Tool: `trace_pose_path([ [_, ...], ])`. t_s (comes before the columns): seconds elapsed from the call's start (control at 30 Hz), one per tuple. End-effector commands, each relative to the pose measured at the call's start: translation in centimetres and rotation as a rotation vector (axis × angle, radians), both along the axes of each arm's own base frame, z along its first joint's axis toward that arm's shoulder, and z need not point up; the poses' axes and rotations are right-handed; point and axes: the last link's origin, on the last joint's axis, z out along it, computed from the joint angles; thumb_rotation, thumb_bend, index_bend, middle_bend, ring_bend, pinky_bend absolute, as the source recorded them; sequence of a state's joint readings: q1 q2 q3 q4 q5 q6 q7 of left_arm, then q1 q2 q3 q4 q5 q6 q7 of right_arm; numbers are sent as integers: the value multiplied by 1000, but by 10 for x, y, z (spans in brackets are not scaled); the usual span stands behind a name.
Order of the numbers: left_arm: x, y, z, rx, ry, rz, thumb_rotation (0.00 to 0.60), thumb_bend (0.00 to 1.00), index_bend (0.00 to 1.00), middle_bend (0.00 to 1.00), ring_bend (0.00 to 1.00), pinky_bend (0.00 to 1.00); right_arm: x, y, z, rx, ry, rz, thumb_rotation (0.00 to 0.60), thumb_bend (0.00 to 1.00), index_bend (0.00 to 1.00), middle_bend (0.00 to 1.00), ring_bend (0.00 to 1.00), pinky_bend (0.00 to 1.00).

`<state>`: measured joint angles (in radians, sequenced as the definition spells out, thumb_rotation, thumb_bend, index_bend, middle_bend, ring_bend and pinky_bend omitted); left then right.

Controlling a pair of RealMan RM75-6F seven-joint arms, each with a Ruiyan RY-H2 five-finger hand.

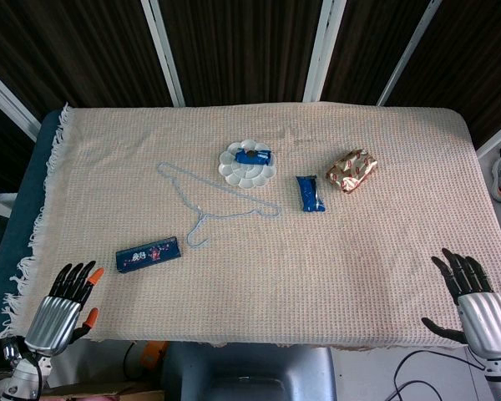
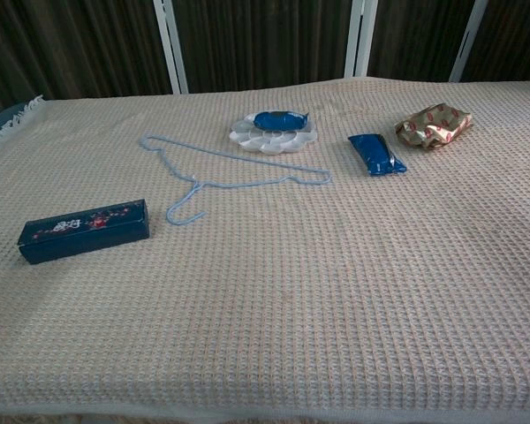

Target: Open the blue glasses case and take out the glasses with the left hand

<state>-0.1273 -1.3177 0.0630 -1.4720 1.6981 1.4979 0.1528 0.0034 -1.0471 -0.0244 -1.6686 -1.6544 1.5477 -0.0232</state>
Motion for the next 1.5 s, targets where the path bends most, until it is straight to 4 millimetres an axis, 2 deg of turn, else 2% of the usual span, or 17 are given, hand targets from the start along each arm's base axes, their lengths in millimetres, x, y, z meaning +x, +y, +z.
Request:
trace_pose_path([
  [0.03, 0, 1, 0, 2, -5, -1, 600, 411, 63, 0, 0, 0, 0, -1, -1, 2, 1, -2, 600, 135, 0, 0, 0, 0],
  [0.17, 4, 6, -5, -4, -49, -15, 600, 411, 63, 0, 0, 0, 0, 0, 0, 0, 1, -7, 600, 134, 0, 0, 0, 0],
  [0.27, 11, 12, -13, -32, -172, -8, 600, 411, 68, 0, 0, 0, -1, 0, 1, -5, 1, -8, 600, 134, 0, 0, 0, 0],
  [0.43, 31, 30, -29, -58, -324, -20, 600, 415, 126, 63, 10, 0, 0, -2, 0, -4, 0, -8, 600, 135, 0, 0, 0, 0],
  [0.63, 57, 57, -55, -68, -309, -19, 600, 418, 154, 75, 15, 0, 0, -5, -4, 4, 5, -10, 600, 134, 0, 0, 0, 0],
  [0.77, 67, 74, -71, -73, -291, 8, 600, 417, 171, 75, 15, 0, 0, -6, -3, 4, 5, -14, 600, 134, 0, 0, 0, 0],
  [1.13, 72, 101, -110, -47, -202, 60, 600, 415, 229, 74, 13, 0, -2, -8, 1, -3, -8, -20, 600, 134, 0, 0, 0, 0],
  [1.5, 64, 114, -122, 4, -145, 96, 600, 413, 229, 74, 11, 0, -2, -7, 4, -7, -17, -19, 600, 134, 0, 0, 0, 0],
])
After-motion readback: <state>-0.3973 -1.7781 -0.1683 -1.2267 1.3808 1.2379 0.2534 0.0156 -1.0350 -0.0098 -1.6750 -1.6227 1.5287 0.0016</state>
